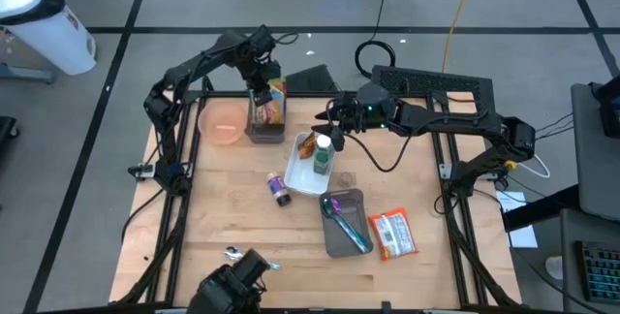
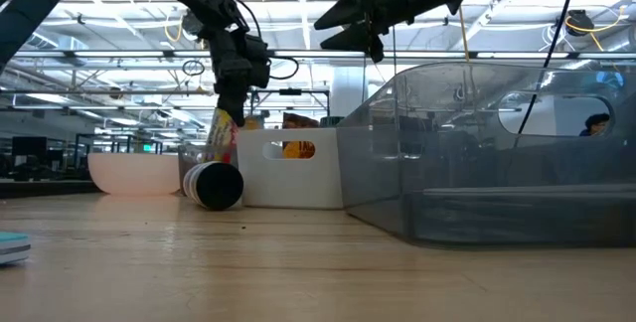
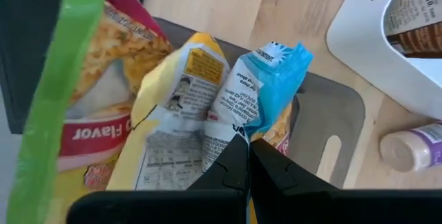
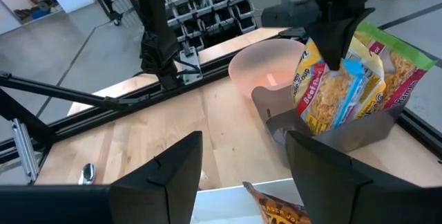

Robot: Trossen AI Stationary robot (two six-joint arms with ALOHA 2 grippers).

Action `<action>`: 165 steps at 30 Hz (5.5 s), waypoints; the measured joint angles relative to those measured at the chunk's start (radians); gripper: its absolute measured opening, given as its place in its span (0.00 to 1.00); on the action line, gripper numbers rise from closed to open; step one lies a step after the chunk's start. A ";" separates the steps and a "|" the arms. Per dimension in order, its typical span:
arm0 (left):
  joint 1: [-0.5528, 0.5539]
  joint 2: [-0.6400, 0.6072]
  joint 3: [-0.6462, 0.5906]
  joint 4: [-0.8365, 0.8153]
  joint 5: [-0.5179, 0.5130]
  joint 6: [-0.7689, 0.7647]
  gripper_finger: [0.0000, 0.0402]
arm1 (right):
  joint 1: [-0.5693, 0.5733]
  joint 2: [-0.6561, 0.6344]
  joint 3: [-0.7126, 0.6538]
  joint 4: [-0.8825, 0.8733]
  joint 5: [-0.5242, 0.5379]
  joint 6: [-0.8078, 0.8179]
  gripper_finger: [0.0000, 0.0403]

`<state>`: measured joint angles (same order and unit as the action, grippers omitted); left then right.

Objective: Pick & Place Food Item
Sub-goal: Put the blue noodle pack into the top black bin, then put the white and blue spoon into the bottom black bin

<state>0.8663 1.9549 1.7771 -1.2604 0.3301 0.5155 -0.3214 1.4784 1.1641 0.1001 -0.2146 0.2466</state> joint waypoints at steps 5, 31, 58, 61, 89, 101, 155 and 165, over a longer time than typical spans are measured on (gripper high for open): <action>-0.003 0.000 -0.047 0.014 0.001 -0.001 0.01 | 0.000 0.000 0.000 0.000 0.000 0.000 0.50; -0.001 0.000 -0.082 0.032 -0.018 -0.027 0.17 | 0.001 0.000 0.000 -0.008 0.000 0.003 0.50; -0.045 -0.007 0.271 -0.204 0.049 -0.222 0.36 | 0.002 0.000 0.000 -0.021 -0.002 0.029 0.50; -0.088 -0.034 0.296 -0.267 0.157 -0.253 0.36 | 0.002 -0.015 0.000 -0.103 -0.002 0.026 0.50; -1.122 -0.240 0.247 0.064 -0.540 -1.302 0.36 | 0.089 -0.475 -0.587 0.191 -0.237 0.243 0.50; -1.337 -0.237 0.116 -0.250 -0.420 -1.686 0.36 | 0.088 -0.483 -0.663 0.673 -0.236 0.405 0.50; -1.868 -0.813 -1.427 1.141 -0.553 -2.501 0.36 | 0.576 0.048 -0.381 0.943 0.525 0.400 0.50; -1.825 -0.678 -1.427 1.290 -0.498 -2.438 0.36 | 0.576 0.048 -0.381 0.942 0.525 0.394 0.50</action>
<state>-0.9591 1.2764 0.3496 0.0295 -0.1676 -1.9223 0.2550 1.5265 0.7826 1.0420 0.3107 0.6407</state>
